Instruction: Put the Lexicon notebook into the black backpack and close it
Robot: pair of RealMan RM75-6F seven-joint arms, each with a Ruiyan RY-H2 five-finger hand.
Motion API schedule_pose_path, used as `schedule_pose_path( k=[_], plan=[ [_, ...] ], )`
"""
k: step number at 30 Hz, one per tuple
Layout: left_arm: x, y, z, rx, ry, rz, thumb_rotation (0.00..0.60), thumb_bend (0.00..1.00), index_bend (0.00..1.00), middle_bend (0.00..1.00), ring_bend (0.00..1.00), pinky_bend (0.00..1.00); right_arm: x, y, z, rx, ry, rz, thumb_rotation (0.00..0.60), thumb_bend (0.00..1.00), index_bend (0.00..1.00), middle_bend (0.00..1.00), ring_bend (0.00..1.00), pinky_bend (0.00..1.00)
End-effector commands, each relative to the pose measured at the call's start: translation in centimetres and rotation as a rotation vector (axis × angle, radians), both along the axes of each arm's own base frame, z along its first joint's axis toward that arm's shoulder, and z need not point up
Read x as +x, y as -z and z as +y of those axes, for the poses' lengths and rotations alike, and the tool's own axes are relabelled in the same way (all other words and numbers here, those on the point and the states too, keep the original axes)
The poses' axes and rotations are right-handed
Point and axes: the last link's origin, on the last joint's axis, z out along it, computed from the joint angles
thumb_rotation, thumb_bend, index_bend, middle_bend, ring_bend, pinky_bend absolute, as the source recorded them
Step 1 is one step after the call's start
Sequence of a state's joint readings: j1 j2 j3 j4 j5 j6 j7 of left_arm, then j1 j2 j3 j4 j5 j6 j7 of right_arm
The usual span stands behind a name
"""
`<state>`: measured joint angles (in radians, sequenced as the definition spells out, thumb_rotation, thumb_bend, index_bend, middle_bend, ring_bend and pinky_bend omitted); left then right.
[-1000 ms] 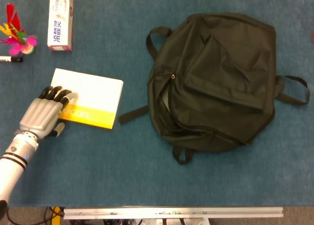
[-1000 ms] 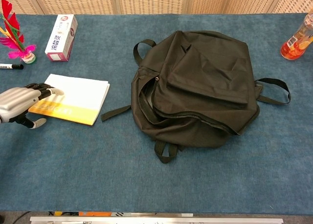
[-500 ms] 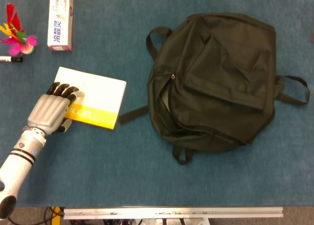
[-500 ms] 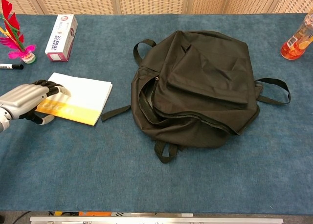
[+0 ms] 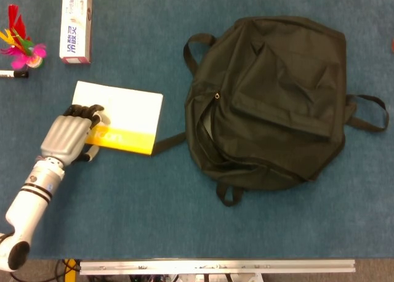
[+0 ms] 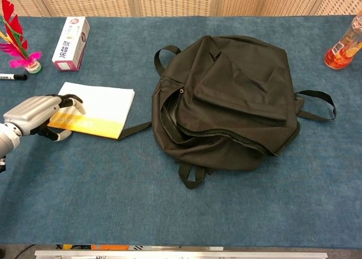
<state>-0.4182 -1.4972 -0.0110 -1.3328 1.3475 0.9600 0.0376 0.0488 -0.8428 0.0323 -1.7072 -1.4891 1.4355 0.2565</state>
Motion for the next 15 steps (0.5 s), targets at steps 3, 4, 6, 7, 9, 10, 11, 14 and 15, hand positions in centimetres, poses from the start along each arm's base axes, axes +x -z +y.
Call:
schedule_pose_path(
  k=[3,4,6,7,9,10,11,14,15],
  plan=[
    [0.8,0.5,0.7,0.052,-0.005,-0.079,0.600,0.33,0.40,0.36,0.29,0.20,-0.1,-0.1,0.1,-0.004,0.002,-0.002,0.600,0.00,0.25,0.35,0.25,0.48],
    [0.9,0.6,0.8,0.063,-0.003,-0.095,0.600,0.33,0.41,0.37,0.30,0.21,-0.1,-0.1,0.1,-0.005,0.003,-0.002,0.600,0.00,0.25,0.35,0.25,0.48],
    [1.2,0.6,1.0,0.079,-0.001,-0.122,0.600,0.33,0.43,0.40,0.34,0.23,-0.2,-0.1,0.2,-0.004,0.005,-0.002,0.600,0.00,0.25,0.35,0.25,0.48],
    [1.3,0.6,1.0,0.088,0.001,-0.135,0.600,0.33,0.44,0.42,0.37,0.25,-0.2,-0.1,0.2,-0.003,0.007,-0.002,0.600,0.00,0.25,0.35,0.25,0.48],
    [1.4,0.6,1.3,0.107,0.006,-0.156,0.600,0.33,0.45,0.44,0.40,0.27,-0.3,-0.1,0.2,-0.003,0.010,-0.003,0.600,0.00,0.25,0.35,0.25,0.48],
    [1.4,0.6,1.4,0.115,0.008,-0.165,0.600,0.33,0.46,0.44,0.42,0.27,-0.3,-0.2,0.3,-0.002,0.010,-0.004,0.600,0.00,0.25,0.35,0.25,0.48],
    [1.4,0.6,1.4,0.118,0.009,-0.169,0.600,0.33,0.46,0.45,0.44,0.28,-0.3,-0.2,0.3,-0.002,0.010,-0.004,0.600,0.00,0.25,0.35,0.25,0.48],
    [1.3,0.4,1.7,0.128,0.012,-0.179,0.600,0.33,0.47,0.46,0.46,0.30,-0.4,-0.2,0.3,-0.002,0.012,-0.005,0.600,0.00,0.25,0.35,0.25,0.48],
    [1.3,0.4,1.8,0.131,0.014,-0.180,0.600,0.33,0.47,0.46,0.46,0.30,-0.4,-0.2,0.3,-0.002,0.013,-0.006,0.600,0.00,0.25,0.35,0.25,0.48]
  ],
)
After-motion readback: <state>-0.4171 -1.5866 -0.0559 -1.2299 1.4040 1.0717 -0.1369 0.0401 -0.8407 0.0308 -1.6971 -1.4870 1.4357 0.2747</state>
